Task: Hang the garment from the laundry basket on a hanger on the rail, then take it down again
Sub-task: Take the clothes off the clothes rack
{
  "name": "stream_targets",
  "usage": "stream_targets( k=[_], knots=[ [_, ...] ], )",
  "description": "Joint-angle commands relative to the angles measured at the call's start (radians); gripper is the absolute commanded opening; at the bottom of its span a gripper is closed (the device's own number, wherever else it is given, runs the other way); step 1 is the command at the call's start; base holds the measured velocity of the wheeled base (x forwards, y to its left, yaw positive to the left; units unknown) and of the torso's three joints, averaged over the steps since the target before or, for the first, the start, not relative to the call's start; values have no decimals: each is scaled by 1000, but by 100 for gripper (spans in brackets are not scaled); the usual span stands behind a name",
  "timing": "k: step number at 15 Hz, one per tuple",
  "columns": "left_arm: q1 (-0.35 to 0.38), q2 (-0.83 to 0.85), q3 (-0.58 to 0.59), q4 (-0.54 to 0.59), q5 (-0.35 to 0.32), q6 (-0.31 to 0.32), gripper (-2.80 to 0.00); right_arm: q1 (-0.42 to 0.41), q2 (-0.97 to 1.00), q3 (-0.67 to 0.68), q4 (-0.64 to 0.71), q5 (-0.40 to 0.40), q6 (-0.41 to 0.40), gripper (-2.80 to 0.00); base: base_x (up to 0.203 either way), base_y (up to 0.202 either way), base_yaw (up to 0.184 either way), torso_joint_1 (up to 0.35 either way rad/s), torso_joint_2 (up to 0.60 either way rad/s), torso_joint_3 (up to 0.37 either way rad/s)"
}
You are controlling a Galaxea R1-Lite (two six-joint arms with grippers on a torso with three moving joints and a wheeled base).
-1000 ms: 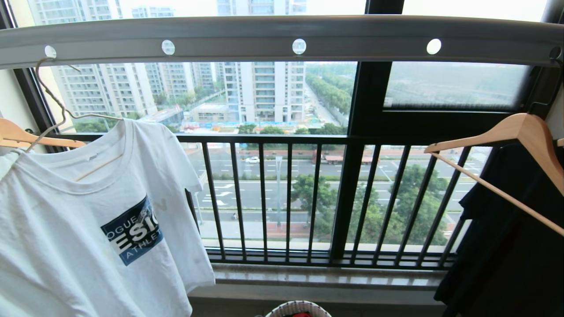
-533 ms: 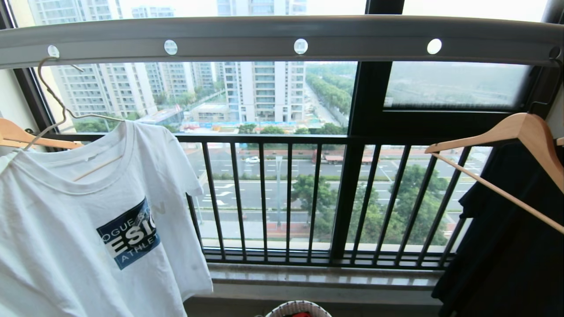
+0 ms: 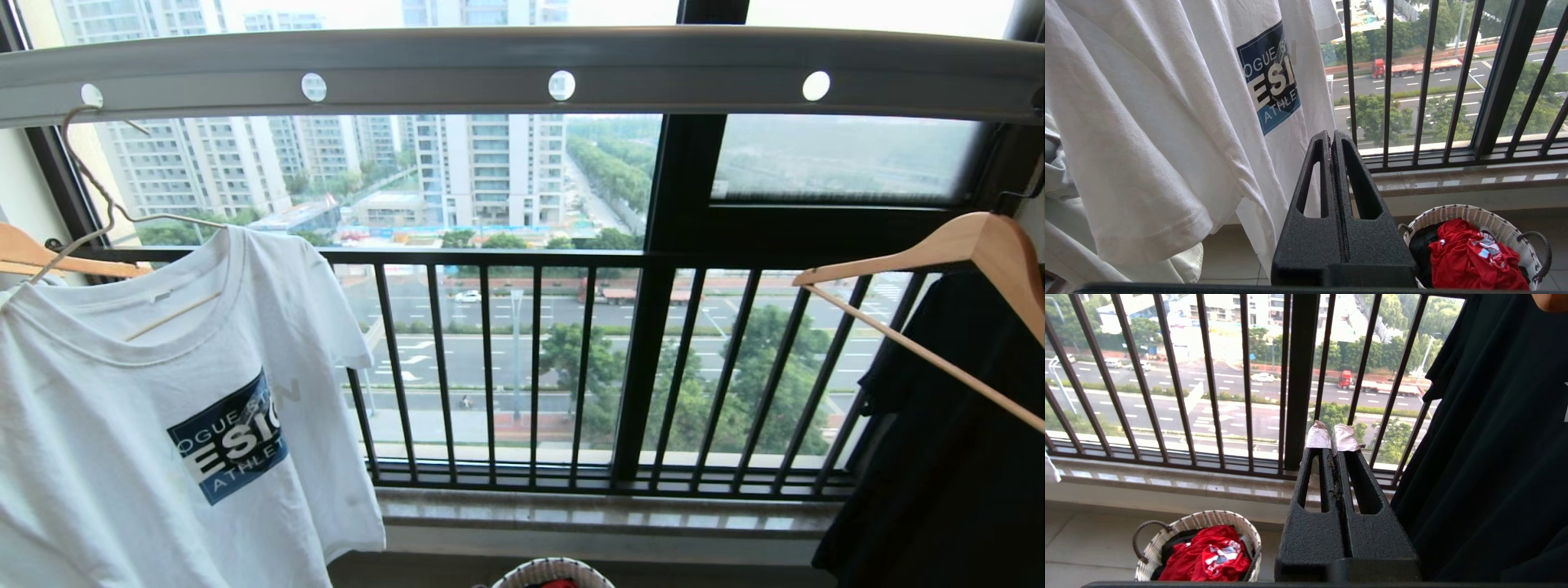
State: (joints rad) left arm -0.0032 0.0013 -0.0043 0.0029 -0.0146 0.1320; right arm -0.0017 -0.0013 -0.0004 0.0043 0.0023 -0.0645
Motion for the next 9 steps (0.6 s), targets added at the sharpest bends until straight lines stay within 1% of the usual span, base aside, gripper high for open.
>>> stream_targets(
  k=[1, 4, 6, 9],
  knots=[
    [0, -1, 4, 2, 2, -19, -280, 0, 0, 0, -1, 1, 0, -280, 0, 0, 0, 0, 0, 0],
    [0, 0, 4, 2, 7, -68, -280, 0, 0, 0, -1, 1, 12, -280, 0, 0, 0, 0, 0, 0],
    [0, -1, 4, 0, 8, -117, -280, 0, 0, 0, -1, 1, 14, -280, 0, 0, 0, 0, 0, 0],
    [0, -1, 4, 0, 8, -121, -280, 0, 0, 0, -1, 1, 15, -280, 0, 0, 0, 0, 0, 0]
  ],
)
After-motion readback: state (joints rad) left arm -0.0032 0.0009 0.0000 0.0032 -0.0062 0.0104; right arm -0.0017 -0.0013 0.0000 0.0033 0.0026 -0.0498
